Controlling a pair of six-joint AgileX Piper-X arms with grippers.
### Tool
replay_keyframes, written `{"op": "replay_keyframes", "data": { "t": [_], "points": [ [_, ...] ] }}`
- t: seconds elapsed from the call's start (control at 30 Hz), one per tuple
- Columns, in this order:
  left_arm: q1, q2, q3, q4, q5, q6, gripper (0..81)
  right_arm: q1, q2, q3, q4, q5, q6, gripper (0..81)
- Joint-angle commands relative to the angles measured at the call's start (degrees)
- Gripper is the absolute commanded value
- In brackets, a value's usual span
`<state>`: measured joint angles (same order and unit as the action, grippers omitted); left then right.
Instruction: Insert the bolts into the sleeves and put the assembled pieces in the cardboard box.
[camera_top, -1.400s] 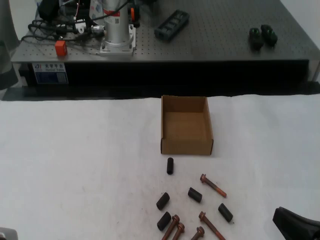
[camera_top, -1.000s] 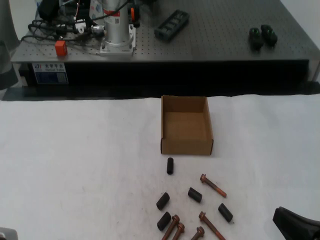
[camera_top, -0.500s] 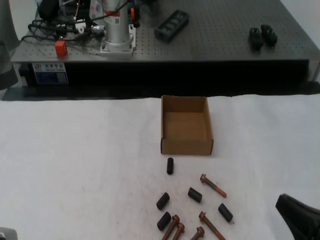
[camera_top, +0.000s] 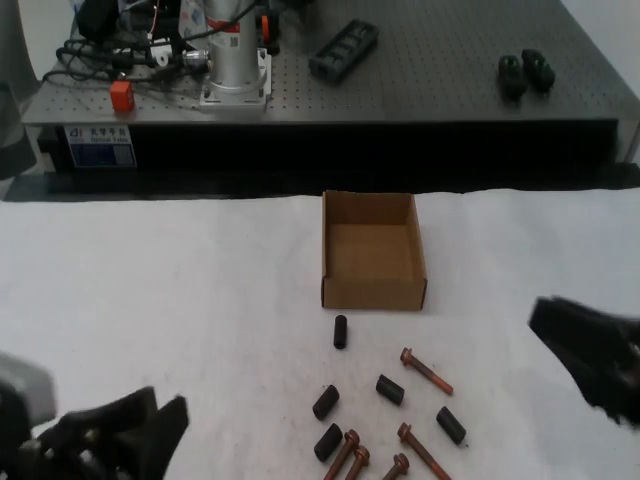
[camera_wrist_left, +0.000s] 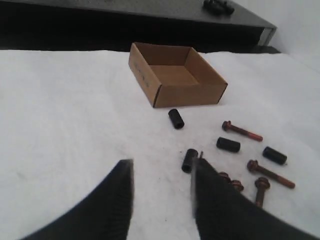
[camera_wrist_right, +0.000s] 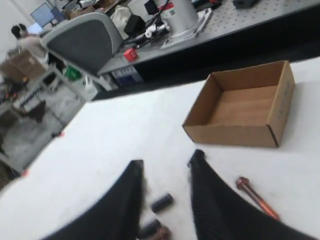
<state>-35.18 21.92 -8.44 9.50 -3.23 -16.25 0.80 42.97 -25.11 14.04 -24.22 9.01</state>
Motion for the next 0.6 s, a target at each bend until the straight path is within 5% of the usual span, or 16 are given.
{"op": "replay_keyframes", "data": {
  "t": [0.0,0.23,0.57],
  "points": [
    [-0.16,10.67,-6.26,-1.44,3.23,3.92,30.2,-0.01,3.91,-2.74,4.21,-0.06,-4.38,24.9],
    [-0.16,30.18,-18.02,4.53,8.35,7.82,27.5,5.34,36.33,-27.91,28.57,12.78,-25.07,24.9],
    [-0.16,40.7,-23.06,7.32,9.76,7.97,27.5,13.53,60.04,-43.35,34.53,19.83,-29.62,24.9]
  ]
}}
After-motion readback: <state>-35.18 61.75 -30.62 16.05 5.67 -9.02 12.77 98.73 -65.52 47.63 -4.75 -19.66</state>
